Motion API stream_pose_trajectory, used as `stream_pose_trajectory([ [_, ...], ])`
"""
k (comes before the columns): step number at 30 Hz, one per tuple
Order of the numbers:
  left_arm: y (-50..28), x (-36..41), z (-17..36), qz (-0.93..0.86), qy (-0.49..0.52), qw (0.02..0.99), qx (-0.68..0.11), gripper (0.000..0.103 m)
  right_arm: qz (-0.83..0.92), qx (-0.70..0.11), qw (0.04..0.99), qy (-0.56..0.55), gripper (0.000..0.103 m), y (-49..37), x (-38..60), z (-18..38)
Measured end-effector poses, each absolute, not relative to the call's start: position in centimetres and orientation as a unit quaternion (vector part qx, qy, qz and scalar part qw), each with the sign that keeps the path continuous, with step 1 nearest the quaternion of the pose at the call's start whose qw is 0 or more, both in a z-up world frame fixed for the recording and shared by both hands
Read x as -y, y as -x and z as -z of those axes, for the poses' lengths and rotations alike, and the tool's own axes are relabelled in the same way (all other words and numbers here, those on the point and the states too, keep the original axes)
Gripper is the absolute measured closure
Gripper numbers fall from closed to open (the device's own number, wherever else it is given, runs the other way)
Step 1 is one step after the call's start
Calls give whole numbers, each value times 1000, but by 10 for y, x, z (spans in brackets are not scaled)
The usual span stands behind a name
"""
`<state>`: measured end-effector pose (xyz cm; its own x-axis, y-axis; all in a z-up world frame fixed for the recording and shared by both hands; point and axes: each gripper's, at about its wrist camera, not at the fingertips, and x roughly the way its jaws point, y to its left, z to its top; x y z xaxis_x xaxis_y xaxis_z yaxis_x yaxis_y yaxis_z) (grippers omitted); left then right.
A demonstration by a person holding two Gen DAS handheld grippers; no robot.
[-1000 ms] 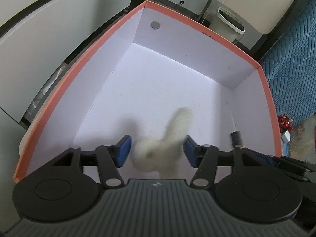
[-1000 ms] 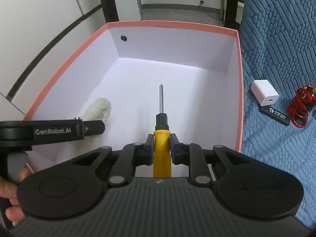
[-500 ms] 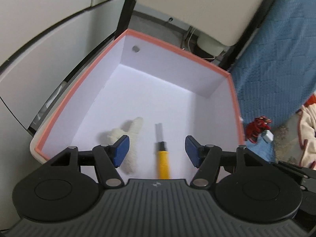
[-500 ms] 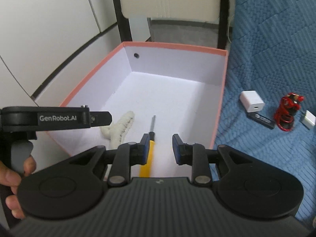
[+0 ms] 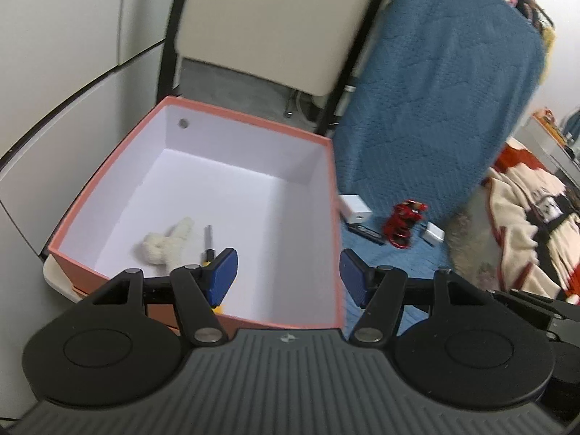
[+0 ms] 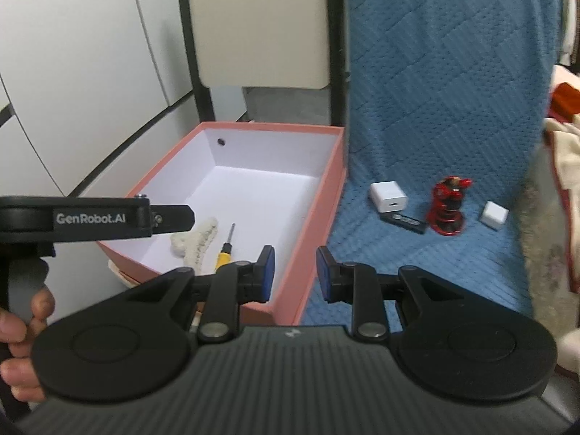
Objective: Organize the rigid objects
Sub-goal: 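Withdraw both open grippers from the pink box toward the chair seat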
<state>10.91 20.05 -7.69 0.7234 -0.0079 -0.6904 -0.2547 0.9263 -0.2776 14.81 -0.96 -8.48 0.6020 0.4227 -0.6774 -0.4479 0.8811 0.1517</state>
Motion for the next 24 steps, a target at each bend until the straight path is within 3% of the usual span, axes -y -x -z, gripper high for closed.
stream_pose_trajectory([
  [24,-41,-58,65,-2,131,927,-351,35,-165,-345,924,-22,75,-69,148,79],
])
